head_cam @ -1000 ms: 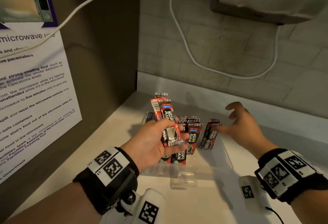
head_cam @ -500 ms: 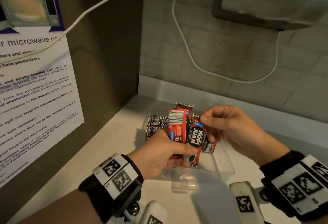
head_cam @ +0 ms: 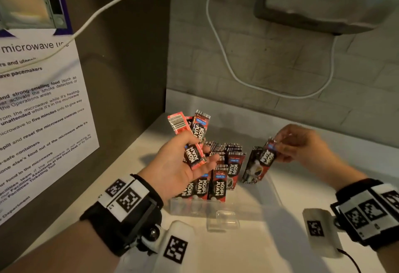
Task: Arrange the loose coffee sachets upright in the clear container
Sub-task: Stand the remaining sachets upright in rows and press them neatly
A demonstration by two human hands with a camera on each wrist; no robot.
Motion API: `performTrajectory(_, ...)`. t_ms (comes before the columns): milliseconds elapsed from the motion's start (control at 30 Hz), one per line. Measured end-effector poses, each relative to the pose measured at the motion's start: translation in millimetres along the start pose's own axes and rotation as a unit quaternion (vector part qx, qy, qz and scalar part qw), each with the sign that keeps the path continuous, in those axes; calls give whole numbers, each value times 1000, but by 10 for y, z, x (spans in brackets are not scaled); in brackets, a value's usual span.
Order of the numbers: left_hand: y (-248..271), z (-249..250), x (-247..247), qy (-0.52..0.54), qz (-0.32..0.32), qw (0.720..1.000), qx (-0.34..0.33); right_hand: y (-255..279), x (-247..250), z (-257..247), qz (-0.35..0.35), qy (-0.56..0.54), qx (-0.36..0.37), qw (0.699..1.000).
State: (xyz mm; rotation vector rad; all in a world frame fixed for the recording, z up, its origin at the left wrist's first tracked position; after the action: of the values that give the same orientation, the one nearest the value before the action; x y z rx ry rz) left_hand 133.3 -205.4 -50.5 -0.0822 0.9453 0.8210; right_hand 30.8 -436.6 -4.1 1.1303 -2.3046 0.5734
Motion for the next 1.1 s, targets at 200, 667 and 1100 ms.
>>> performTrajectory(200, 5, -65, 2, -20, -15, 999, 28, -6, -146, 273, 10, 168, 12, 986)
performTrajectory(667, 13, -191, 0, -93, -27, 995, 39, -41, -200, 238, 60, 236, 90, 966)
performTrajectory(1100, 52, -234, -74, -101, -46, 992, 52, 75, 19, -42, 144, 206, 105, 962)
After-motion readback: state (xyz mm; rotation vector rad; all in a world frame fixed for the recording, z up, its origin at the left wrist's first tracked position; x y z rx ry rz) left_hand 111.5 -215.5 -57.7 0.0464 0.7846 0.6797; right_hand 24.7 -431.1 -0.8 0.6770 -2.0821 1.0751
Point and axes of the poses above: each hand's wrist, its own y-axis away from the middle knuckle, its own x-axis out of the back of the hand, z = x × y, the point moved 9 cm from there along -y, towards the middle knuckle, and after that the axes turned 9 degrees about y, right-handed, at the moved point
